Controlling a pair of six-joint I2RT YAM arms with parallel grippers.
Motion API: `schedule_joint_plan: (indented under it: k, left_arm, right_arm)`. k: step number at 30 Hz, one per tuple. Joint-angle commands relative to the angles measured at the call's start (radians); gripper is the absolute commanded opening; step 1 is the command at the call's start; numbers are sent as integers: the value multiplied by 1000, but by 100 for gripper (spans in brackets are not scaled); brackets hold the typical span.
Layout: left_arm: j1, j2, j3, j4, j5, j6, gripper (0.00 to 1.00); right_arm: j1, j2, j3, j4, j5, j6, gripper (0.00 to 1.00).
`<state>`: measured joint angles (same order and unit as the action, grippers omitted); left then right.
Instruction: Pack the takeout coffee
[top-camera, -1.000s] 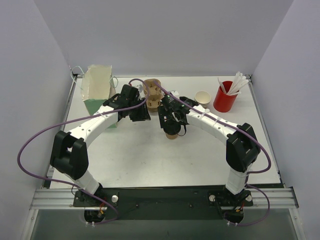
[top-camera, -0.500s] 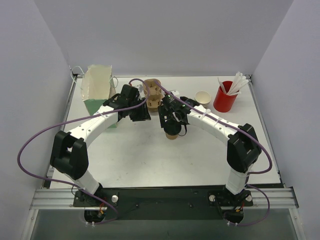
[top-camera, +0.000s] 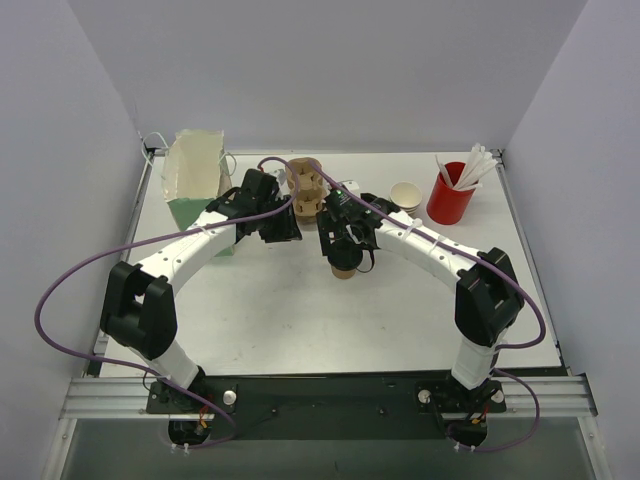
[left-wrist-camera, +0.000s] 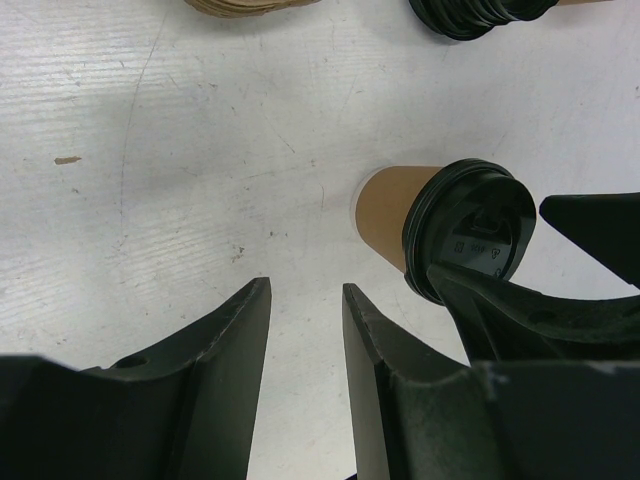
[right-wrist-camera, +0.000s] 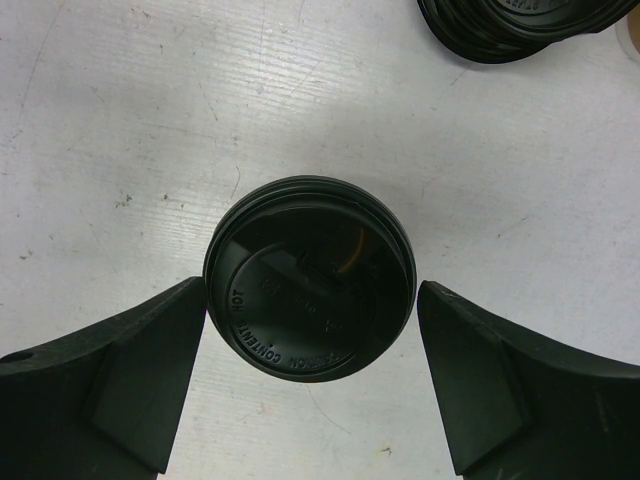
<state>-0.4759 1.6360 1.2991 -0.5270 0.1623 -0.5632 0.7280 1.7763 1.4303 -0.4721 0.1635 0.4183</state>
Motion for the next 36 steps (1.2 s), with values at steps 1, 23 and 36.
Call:
schedule_joint_plan:
  k: [1,23,36]
  left_arm:
    - [5,-22,-7,36,13,9,45]
    - [5,-21,-11,44,17,8,45]
    - [5,-16,-9,39,17,11,45]
  right_arm:
    - [4,-2,-7,-17,7,4,80]
    - [5,26,-19,-14,1,5,79]
    - [5,35,-21,-16,-1,8,72]
